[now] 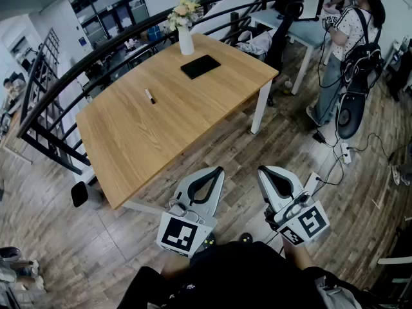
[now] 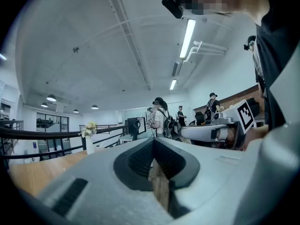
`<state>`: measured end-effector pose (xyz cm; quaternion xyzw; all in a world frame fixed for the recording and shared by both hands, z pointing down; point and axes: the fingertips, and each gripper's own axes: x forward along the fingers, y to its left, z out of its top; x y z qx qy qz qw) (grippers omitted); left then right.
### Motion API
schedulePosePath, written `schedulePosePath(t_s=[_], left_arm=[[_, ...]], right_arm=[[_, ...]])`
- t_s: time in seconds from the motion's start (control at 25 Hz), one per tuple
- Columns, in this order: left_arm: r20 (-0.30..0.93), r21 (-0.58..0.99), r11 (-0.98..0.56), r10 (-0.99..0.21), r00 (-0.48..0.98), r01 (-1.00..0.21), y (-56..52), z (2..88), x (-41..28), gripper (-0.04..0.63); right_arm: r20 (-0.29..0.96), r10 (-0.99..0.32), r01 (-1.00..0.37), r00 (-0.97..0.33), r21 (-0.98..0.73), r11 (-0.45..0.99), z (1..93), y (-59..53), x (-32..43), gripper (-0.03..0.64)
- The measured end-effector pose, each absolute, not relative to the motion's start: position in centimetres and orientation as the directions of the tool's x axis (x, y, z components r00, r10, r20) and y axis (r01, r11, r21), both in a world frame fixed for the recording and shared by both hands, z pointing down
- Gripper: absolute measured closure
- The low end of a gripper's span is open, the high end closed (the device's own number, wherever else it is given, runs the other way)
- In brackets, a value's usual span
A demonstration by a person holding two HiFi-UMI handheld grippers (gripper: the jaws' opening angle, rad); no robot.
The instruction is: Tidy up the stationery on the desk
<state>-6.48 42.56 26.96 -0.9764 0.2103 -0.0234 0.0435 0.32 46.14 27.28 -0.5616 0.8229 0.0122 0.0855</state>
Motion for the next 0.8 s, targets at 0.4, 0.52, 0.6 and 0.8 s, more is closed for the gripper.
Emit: schedulePosePath(t_s=[0.4,0.52,0.6,0.8], left_arm=[[0.039,-0.104,-0.905,-0.418,0.908,-0.412,43.1,27.0,-5.8,0.603],[0.042,-0.109,-0.906,-0.415,0.909,-0.408,43.5,26.9,-5.3,0.603],[0.040,-0.113,-0.907,-0.411,0.911,-0.405,43.7,26.9,-4.8,0.603],[0.047,-0.114,-0.911,-0.404,0.914,-0.397,44.5,27.3,-3.3,0.603]], right_arm=[[-0.188,-0.913,-0.915,-0.361,-0.119,0.386,27.1,46.5,1.2,0.612],[-0.196,-0.911,-0.912,-0.363,-0.125,0.390,27.0,47.0,1.6,0.612],[-0.194,-0.911,-0.911,-0.364,-0.127,0.392,27.1,47.1,1.9,0.612],[-0.186,-0.910,-0.908,-0.369,-0.138,0.396,27.8,47.9,3.1,0.612]])
